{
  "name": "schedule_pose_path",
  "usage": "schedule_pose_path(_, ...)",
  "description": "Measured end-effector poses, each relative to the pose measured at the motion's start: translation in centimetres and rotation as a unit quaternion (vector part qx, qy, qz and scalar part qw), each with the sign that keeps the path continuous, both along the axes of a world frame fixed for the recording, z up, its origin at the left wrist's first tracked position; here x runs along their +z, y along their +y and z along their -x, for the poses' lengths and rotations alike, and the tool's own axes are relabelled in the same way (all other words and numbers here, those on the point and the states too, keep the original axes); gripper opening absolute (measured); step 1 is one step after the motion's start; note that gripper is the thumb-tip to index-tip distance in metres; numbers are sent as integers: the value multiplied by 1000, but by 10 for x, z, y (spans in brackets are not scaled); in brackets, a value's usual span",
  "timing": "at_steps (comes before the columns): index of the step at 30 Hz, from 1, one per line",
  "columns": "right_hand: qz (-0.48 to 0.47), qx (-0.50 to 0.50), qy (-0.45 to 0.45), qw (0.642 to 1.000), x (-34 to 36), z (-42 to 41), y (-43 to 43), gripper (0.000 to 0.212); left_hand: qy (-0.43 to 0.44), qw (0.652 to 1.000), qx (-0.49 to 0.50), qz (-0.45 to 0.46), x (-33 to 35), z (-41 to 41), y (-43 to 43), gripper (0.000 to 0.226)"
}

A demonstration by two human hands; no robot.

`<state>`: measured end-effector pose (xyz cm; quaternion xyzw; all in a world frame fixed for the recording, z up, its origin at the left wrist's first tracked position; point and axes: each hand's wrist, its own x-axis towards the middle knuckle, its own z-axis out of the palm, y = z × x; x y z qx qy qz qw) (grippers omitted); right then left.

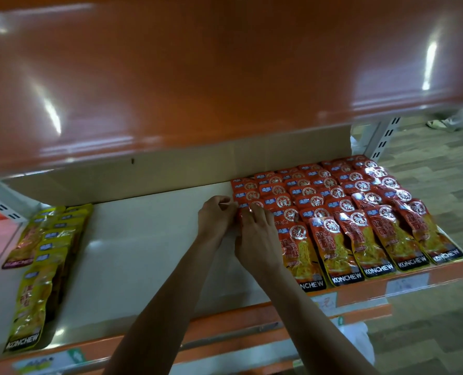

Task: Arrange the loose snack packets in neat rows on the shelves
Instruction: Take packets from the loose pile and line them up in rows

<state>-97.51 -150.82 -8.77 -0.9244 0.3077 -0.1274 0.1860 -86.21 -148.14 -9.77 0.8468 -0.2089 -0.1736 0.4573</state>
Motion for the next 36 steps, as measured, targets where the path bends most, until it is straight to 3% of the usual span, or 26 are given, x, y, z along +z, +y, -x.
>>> schedule_pose_path(10, 21, 67, 0, 998, 3, 1, 14, 51, -142, 988, 15, -64, 1, 27, 41, 31)
schedule_pose_path(18, 9, 142, 3, 990, 1, -25, 78, 58, -284, 950, 73, -109, 10, 21, 130, 30)
schedule_pose_path(25, -3, 190, -10, 982, 10, -64, 182, 61, -331, 929, 118, -113, 21, -6, 243, 32)
schedule_pose_path(29, 5, 218, -13, 976, 12, -91, 257, 53, -339, 918, 161, -130, 28, -28, 317, 27)
schedule_pose_path(33, 17, 225, -45, 973, 15, -119, 326, 37, -344, 912, 170, -147, 30, -51, 388, 38)
schedule_pose_path(36, 13, 244, -40, 969, 13, -138, 370, 42, -325, 908, 194, -180, 27, -69, 436, 46)
